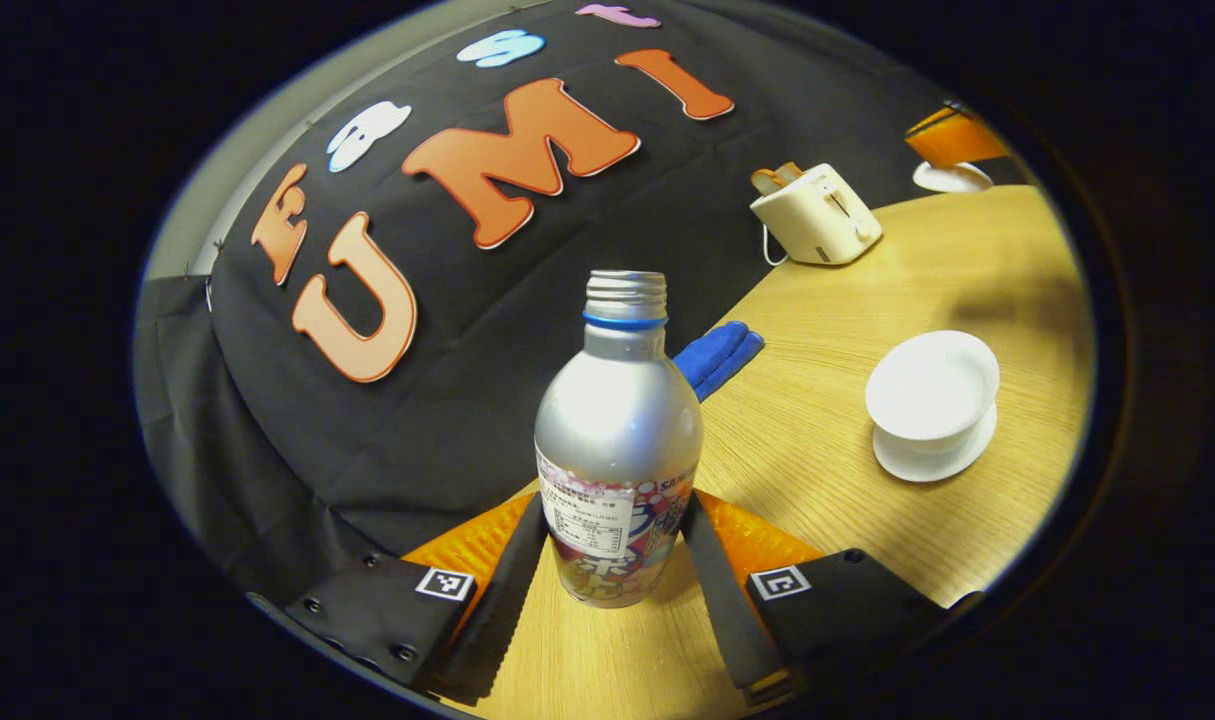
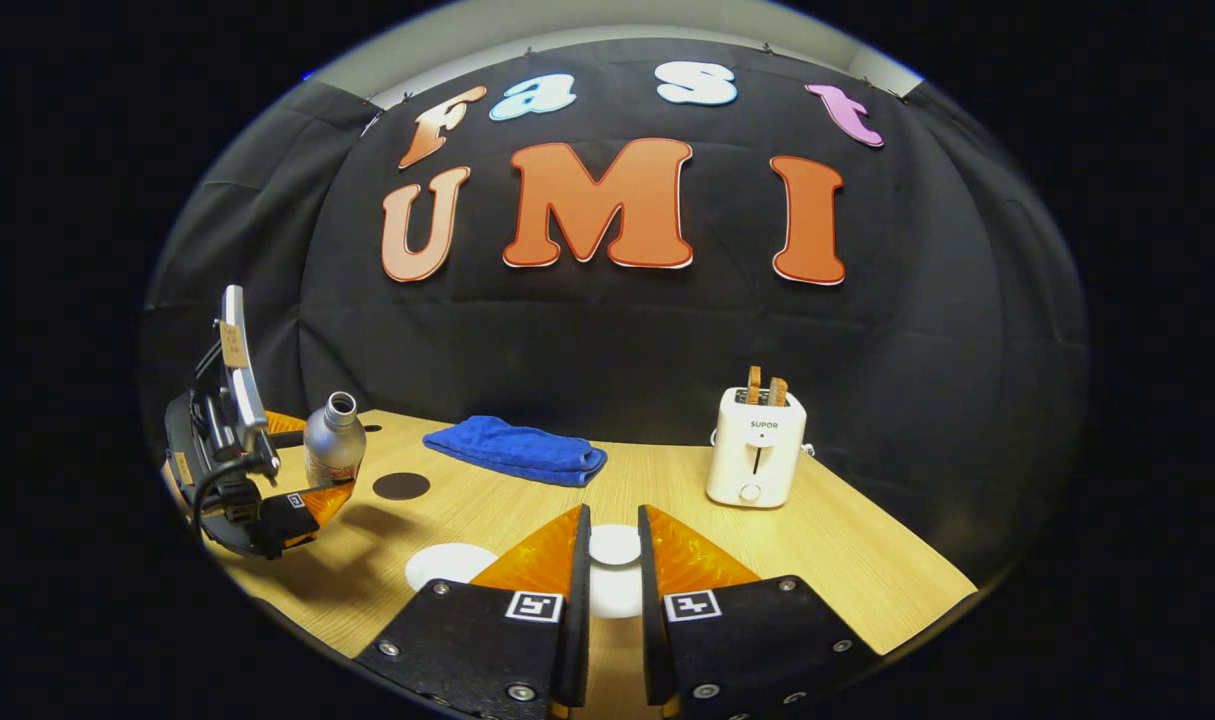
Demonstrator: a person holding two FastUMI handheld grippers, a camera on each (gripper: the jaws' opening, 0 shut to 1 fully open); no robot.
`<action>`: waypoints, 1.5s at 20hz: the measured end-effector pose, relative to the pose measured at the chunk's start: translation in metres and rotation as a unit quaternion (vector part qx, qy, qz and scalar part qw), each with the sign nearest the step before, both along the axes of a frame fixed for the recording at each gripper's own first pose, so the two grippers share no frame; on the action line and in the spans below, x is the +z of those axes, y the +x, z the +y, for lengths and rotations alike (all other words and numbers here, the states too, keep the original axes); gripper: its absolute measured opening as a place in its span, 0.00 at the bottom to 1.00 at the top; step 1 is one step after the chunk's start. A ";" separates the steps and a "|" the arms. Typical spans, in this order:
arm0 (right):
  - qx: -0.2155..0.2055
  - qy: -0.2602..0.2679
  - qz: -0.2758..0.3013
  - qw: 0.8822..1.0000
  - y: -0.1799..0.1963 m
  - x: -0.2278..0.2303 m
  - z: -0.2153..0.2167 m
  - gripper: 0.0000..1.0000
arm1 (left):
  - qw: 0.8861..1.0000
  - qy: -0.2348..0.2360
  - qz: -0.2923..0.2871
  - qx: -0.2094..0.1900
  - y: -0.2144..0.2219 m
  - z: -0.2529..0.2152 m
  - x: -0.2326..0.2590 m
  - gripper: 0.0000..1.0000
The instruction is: Open the teacup lid with one hand, grasp the water bottle and pour water into the teacup with the other hand; after pouring, place the water bottle on the coaster and then close the teacup lid.
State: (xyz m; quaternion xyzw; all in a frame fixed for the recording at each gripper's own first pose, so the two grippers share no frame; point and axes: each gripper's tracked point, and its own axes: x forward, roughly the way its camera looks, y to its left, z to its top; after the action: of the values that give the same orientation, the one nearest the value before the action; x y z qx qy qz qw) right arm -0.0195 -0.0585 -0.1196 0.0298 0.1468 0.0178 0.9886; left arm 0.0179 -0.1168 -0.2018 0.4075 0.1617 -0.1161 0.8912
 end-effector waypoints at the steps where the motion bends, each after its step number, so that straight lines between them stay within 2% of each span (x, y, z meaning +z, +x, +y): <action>1: -0.002 0.000 0.001 1.000 -0.001 -0.002 -0.003 0.23 | 1.000 0.015 -0.002 -0.008 -0.001 0.000 0.000 0.82; 5: -0.012 0.002 0.005 1.000 -0.002 -0.006 -0.015 0.23 | 0.995 0.087 -0.024 -0.041 0.002 -0.005 0.001 0.85; 6: -0.014 0.003 0.005 1.000 -0.003 -0.007 -0.016 0.23 | 0.994 0.099 -0.025 -0.047 -0.001 -0.005 0.000 0.86; 7: -0.017 0.004 0.004 1.000 -0.003 -0.008 -0.018 0.23 | 0.992 0.109 -0.024 -0.052 -0.001 -0.005 -0.001 0.82; 10: -0.021 0.005 0.001 1.000 -0.003 -0.009 -0.023 0.23 | 0.988 0.141 -0.025 -0.061 0.000 -0.003 -0.001 0.86; 12: -0.022 0.004 0.000 1.000 -0.005 -0.010 -0.025 0.23 | 0.984 0.163 -0.029 -0.069 0.001 -0.001 -0.002 0.82; 14: -0.025 0.003 -0.001 1.000 -0.004 -0.009 -0.029 0.23 | 0.978 0.188 -0.032 -0.079 0.002 -0.001 -0.002 0.88; 15: -0.026 0.003 -0.001 1.000 -0.004 -0.010 -0.030 0.23 | 0.975 0.200 -0.034 -0.086 0.002 -0.002 -0.001 0.86; 20: -0.035 0.003 -0.002 0.999 -0.006 -0.012 -0.033 0.23 | 0.958 0.259 -0.050 -0.114 0.006 -0.005 0.002 0.85; 21: -0.037 0.001 -0.003 0.999 -0.007 -0.011 -0.034 0.23 | 0.954 0.268 -0.053 -0.120 0.006 -0.005 0.002 0.82; 23: -0.040 -0.003 -0.002 0.999 -0.009 -0.012 -0.036 0.23 | 0.948 0.285 -0.058 -0.128 0.007 -0.006 0.005 0.85; 28: -0.047 -0.002 -0.005 0.999 -0.012 -0.011 -0.040 0.23 | 0.925 0.335 -0.088 -0.153 0.009 -0.010 0.015 0.85; 29: -0.047 -0.002 -0.004 0.999 -0.012 -0.011 -0.041 0.23 | 0.922 0.342 -0.092 -0.157 0.009 -0.011 0.018 0.88; 30: -0.049 -0.001 -0.004 0.999 -0.012 -0.011 -0.041 0.23 | 0.917 0.350 -0.098 -0.162 0.010 -0.012 0.021 0.86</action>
State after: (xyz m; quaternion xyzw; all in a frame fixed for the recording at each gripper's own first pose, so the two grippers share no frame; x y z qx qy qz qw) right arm -0.0314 -0.0998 -0.1307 0.0357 0.1414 -0.0312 0.9888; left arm 0.0282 -0.1291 -0.1806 0.7237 0.0354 -0.1547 0.6716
